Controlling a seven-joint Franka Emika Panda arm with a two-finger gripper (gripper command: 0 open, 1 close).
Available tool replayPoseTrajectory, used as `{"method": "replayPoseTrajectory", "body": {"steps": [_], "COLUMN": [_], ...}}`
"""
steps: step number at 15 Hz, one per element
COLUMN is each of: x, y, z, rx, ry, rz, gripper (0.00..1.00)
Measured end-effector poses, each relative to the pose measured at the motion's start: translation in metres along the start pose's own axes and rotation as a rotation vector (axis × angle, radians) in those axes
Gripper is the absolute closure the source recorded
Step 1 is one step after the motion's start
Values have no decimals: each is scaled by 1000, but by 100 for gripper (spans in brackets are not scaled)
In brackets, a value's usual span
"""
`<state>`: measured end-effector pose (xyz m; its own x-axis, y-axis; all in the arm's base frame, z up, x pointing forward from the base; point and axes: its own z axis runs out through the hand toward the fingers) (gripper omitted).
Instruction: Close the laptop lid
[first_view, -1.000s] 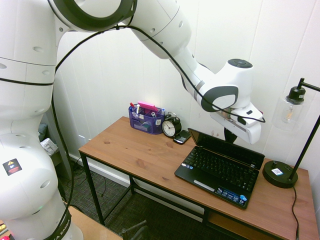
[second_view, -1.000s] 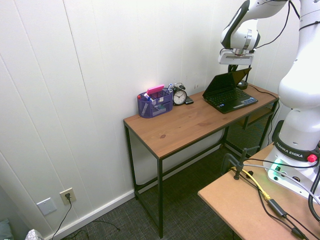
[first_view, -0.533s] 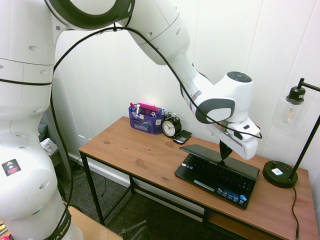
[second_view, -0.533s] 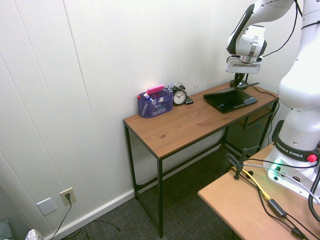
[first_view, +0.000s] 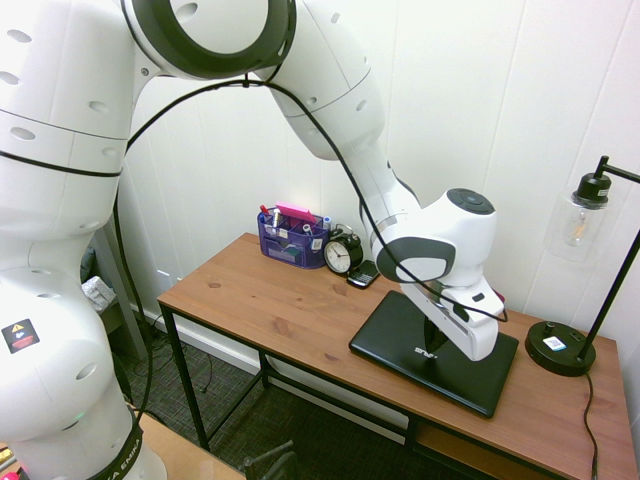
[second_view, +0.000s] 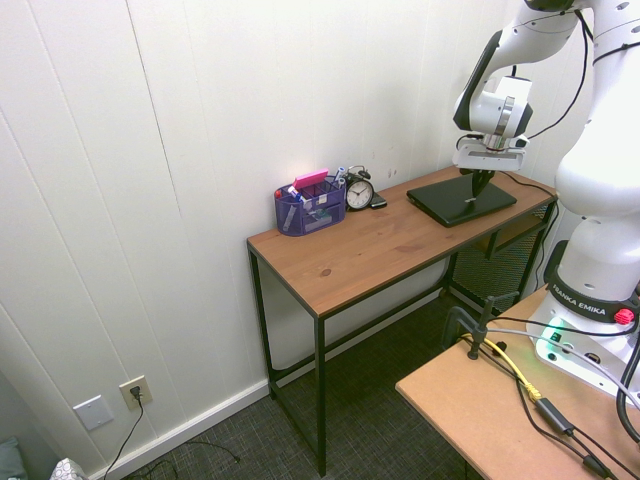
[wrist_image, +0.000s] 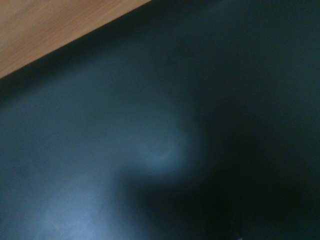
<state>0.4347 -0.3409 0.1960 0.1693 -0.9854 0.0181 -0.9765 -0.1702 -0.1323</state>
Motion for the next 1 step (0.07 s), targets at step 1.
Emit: {"method": "replayPoseTrajectory", "body": {"steps": [1], "x": [1], "y": [0], "z": [-2], "rx": [6], "ry": [6], "rz": [1], "gripper": [100]}}
